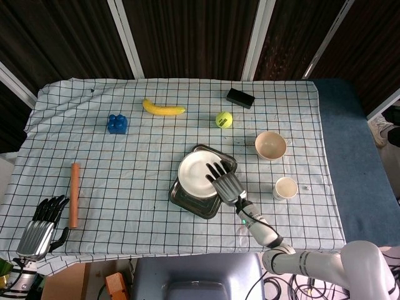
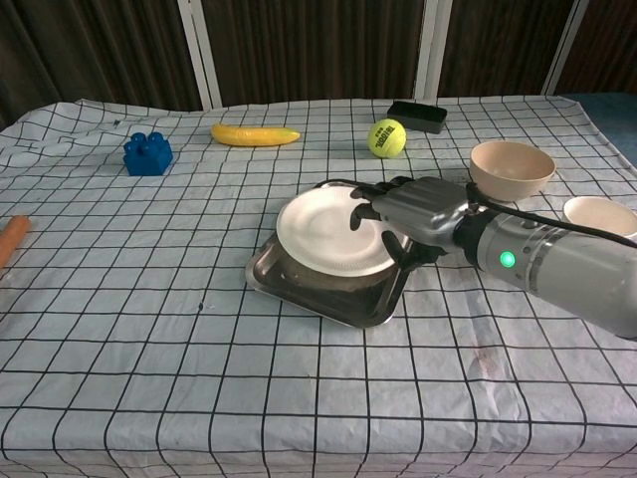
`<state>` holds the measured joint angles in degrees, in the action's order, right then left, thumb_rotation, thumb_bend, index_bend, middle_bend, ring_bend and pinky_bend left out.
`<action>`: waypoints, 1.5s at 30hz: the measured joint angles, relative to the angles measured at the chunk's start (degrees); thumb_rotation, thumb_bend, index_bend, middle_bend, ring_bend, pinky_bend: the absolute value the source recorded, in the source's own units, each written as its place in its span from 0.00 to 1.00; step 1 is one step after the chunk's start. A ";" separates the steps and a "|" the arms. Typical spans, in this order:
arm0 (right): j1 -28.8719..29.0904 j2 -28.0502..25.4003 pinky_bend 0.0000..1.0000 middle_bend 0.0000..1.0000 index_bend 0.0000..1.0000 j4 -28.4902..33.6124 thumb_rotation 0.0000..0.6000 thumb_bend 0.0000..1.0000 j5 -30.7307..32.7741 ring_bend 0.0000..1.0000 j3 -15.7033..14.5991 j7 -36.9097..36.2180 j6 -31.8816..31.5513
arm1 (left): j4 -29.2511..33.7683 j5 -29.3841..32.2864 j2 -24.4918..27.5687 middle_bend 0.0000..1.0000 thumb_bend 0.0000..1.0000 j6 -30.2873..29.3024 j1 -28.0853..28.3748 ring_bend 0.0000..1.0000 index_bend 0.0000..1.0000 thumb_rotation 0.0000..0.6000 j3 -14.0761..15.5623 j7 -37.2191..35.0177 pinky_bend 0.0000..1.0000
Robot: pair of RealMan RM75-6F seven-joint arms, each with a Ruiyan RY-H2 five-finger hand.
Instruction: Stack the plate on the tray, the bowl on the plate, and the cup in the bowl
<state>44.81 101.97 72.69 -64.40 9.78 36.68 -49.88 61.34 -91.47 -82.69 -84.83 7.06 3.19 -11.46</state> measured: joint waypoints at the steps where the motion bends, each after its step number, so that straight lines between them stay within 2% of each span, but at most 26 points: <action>1: 0.16 0.21 0.00 0.00 0.21 -0.12 1.00 0.84 0.20 0.00 -0.06 0.23 0.00 | -0.09 -0.01 0.02 0.03 0.48 0.00 -0.01 0.00 0.00 1.00 -0.01 -0.11 0.04; 13: 2.43 1.56 0.00 0.00 0.22 -0.86 0.99 0.99 4.18 0.00 -1.21 6.22 1.26 | -0.66 -0.04 -0.02 0.03 0.48 0.19 -0.01 0.00 0.00 1.00 -0.17 -0.79 0.03; 28: 3.01 -2.15 0.00 0.00 0.26 4.43 0.93 1.00 6.45 0.00 -4.45 10.38 0.52 | -0.46 -0.36 -0.11 0.03 0.48 0.60 0.22 0.00 0.00 1.00 -0.12 -0.53 0.03; 37: 2.87 -3.36 0.00 0.00 0.16 6.22 0.99 1.00 4.84 0.00 -4.14 7.56 -1.26 | -0.20 -0.35 -0.14 0.03 0.48 0.74 0.30 0.00 0.00 1.00 -0.17 -0.20 0.03; 40: 2.72 -3.48 0.00 0.00 0.11 6.31 1.00 0.88 4.20 0.00 -3.85 6.63 -1.81 | -0.18 -0.29 -0.11 0.03 0.47 0.83 0.30 0.00 0.00 1.00 -0.19 -0.24 0.03; 45: 1.85 -5.17 0.00 0.00 0.12 6.58 1.00 0.52 2.74 0.00 -2.64 2.82 -4.32 | -0.25 -0.48 -0.08 0.03 0.48 0.48 0.19 0.00 0.00 1.00 -0.10 -0.34 0.03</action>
<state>46.66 96.80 79.27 -61.66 7.15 39.49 -54.20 61.09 -91.95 -82.78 -84.34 7.25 3.09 -11.80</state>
